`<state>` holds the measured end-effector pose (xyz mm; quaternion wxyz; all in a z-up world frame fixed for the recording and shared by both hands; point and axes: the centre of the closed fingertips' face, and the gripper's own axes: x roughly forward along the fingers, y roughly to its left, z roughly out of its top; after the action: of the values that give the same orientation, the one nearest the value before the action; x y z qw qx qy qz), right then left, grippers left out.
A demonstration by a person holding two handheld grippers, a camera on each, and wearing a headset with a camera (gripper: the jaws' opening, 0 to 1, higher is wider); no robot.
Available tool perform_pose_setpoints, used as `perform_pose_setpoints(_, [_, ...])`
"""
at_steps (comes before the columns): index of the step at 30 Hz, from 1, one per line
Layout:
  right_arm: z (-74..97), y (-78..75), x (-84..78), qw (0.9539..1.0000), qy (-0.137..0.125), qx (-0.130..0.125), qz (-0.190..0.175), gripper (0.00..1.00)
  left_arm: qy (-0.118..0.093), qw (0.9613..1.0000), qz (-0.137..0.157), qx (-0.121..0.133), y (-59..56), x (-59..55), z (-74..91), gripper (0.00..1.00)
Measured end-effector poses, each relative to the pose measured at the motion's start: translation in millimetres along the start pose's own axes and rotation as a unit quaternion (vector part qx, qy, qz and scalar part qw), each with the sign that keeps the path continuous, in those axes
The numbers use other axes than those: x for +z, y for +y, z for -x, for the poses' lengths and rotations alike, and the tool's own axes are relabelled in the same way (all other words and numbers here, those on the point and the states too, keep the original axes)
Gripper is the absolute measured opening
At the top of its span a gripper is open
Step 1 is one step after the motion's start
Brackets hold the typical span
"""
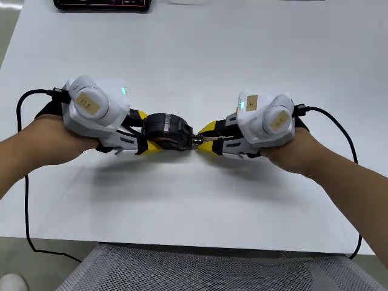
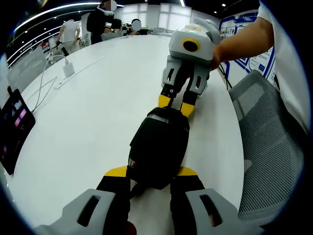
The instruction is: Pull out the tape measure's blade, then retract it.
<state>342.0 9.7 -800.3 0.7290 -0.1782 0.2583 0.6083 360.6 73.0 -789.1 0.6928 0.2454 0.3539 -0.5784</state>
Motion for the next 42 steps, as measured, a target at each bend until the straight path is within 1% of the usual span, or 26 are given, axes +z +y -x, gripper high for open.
perform_pose_setpoints(4, [4.1, 0.0, 0.9, 1.0, -0.002, -0.001, -0.001, 0.09, 0.001, 1.0, 0.002, 0.0, 0.1, -0.9, 0.7, 0.26])
perform_pose_setpoints(11, [19.2, -2.6, -8.5, 1.0, 0.004, -0.005, 0.0, 0.09, 0.001, 1.0, 0.006, 0.0, 0.1, -0.4, 0.9, 0.26])
perform_pose_setpoints(16, [28.2, -1.7, -13.4, 0.9999, 0.009, -0.01, 0.003, 0.09, 0.001, 1.0, 0.008, -0.001, -0.6, -0.1, 1.1, 0.26])
perform_pose_setpoints(36, [50.7, -4.9, -29.7, 0.9993, 0.03, -0.019, 0.004, 0.08, 0.003, 0.9999, 0.009, -0.005, -0.5, 0.3, 0.6, 0.26])
perform_pose_setpoints(42, [55.1, -6.2, -34.8, 0.9992, 0.035, -0.02, 0.003, 0.08, 0.003, 1.0, 0.008, -0.005, -1.1, 0.3, 1.0, 0.26])
